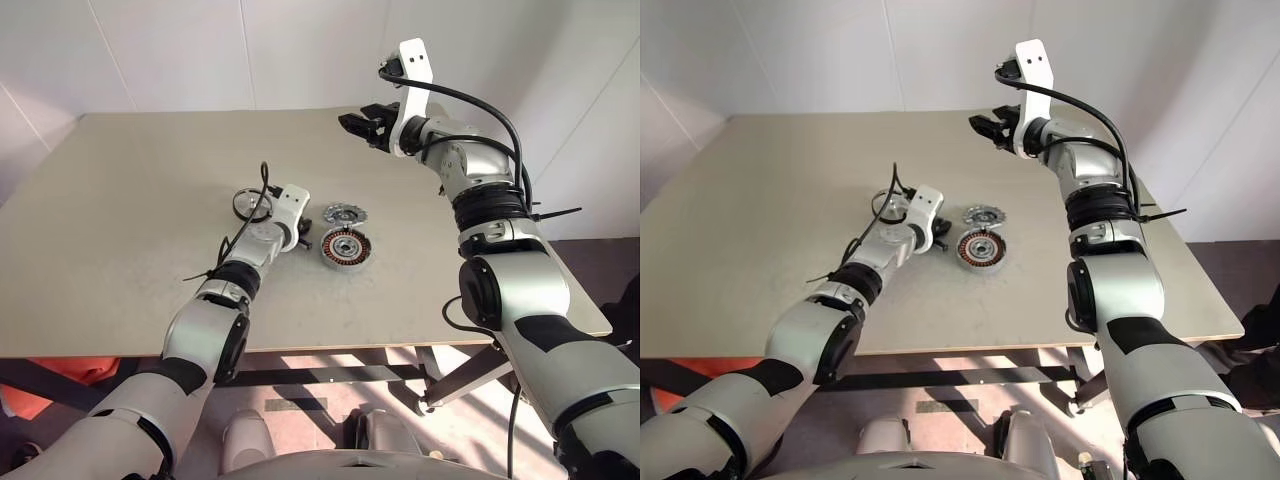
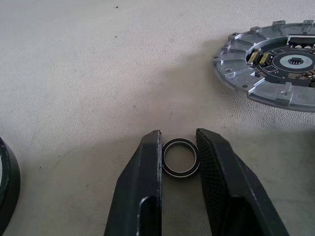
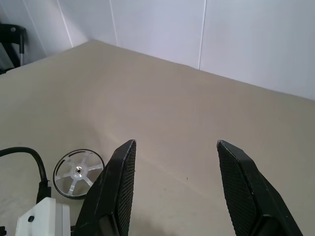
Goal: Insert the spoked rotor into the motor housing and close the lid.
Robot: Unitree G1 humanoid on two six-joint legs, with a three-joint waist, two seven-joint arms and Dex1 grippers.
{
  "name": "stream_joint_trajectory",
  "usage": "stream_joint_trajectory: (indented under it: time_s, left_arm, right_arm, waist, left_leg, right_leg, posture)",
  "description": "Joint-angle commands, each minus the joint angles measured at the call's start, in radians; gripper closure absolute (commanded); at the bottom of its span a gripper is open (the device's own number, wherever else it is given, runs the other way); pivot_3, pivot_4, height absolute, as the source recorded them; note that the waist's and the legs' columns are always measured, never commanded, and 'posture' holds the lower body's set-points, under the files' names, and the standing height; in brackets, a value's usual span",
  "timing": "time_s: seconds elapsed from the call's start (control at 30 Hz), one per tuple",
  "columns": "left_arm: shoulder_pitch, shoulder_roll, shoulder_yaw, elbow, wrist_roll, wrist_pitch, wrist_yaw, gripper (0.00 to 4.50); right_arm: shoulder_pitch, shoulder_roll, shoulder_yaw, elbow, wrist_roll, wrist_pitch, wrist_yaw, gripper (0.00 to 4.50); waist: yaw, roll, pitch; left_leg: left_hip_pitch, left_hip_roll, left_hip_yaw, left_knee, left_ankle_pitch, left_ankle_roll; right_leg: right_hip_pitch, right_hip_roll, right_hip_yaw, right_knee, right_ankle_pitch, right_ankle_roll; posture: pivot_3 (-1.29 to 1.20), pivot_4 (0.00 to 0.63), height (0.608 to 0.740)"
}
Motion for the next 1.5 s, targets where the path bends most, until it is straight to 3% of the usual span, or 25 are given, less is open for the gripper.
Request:
stream_joint_trajectory:
  time_s: [0.03,0.2,0.3,0.5,0.63,0.87,1.2,1.5]
  left_arm:
    - [0.018,0.050,0.026,0.012,-0.004,0.006,0.027,3.80]
    - [0.018,0.054,0.094,-0.118,-0.109,-0.011,-0.103,3.80]
    - [0.063,0.062,0.104,-0.290,-0.185,0.082,-0.236,3.80]
    - [0.205,0.105,0.044,-0.709,-0.310,0.355,-0.436,3.80]
    - [0.253,0.137,-0.037,-0.828,-0.324,0.457,-0.513,3.80]
    - [0.217,0.130,-0.134,-0.756,-0.288,0.440,-0.563,3.80]
    - [0.117,0.066,-0.162,-0.515,-0.221,0.339,-0.560,3.80]
    - [0.089,0.023,-0.173,-0.417,-0.189,0.296,-0.583,3.80]
  right_arm:
    - [-0.048,-0.008,-0.014,-0.006,0.010,-0.029,-0.001,1.57]
    - [-0.042,-0.011,-0.011,-0.012,0.009,-0.032,0.003,1.57]
    - [-0.022,-0.029,-0.014,-0.047,0.017,-0.013,0.016,1.57]
    - [0.107,-0.085,-0.007,-0.144,-0.005,0.010,0.009,1.57]
    - [0.193,-0.111,-0.010,-0.196,-0.005,0.041,-0.020,1.57]
    - [0.258,-0.108,-0.021,-0.301,0.014,0.078,-0.069,1.57]
    - [0.297,-0.108,-0.031,-0.380,0.023,0.107,-0.114,1.57]
    - [0.300,-0.104,-0.027,-0.386,0.023,0.102,-0.126,1.57]
  waist:
    - [-0.002,0.000,0.000]
    - [-0.006,0.000,0.000]
    - [0.008,0.000,0.000]
    - [0.023,0.000,0.000]
    - [0.024,0.000,0.000]
    - [0.008,0.001,0.001]
    - [0.009,0.001,0.001]
    - [0.013,0.001,0.001]
  left_leg:
    - [0.000,0.000,0.000,0.000,0.000,0.000]
    - [-0.002,0.000,0.000,0.000,0.000,0.000]
    - [-0.003,0.000,0.000,-0.001,0.000,0.000]
    - [-0.007,0.000,0.000,-0.001,-0.002,0.003]
    - [-0.007,-0.001,0.001,-0.001,-0.002,0.004]
    - [-0.005,-0.001,0.001,-0.002,-0.002,0.002]
    - [-0.004,-0.001,0.001,-0.002,0.000,0.000]
    - [-0.004,-0.001,0.001,-0.003,0.000,0.000]
  right_leg:
    - [0.000,0.000,0.000,0.000,0.000,0.000]
    - [-0.001,0.000,0.000,0.000,0.000,0.000]
    - [-0.003,-0.001,-0.001,-0.001,0.000,0.000]
    - [-0.002,-0.002,-0.001,-0.009,0.000,-0.001]
    - [-0.002,-0.003,-0.001,-0.010,0.000,-0.001]
    - [-0.001,-0.001,-0.001,-0.007,0.000,0.000]
    - [0.000,-0.001,0.000,-0.008,0.000,0.000]
    - [0.001,-0.001,0.000,-0.009,0.000,0.000]
  posture:
    - [0.00,0.000,0.740]
    - [0.00,0.000,0.740]
    - [0.00,0.000,0.740]
    - [0.00,0.000,0.740]
    - [0.00,0.000,0.740]
    - [0.00,0.000,0.740]
    - [0.00,0.000,0.740]
    - [0.00,0.000,0.740]
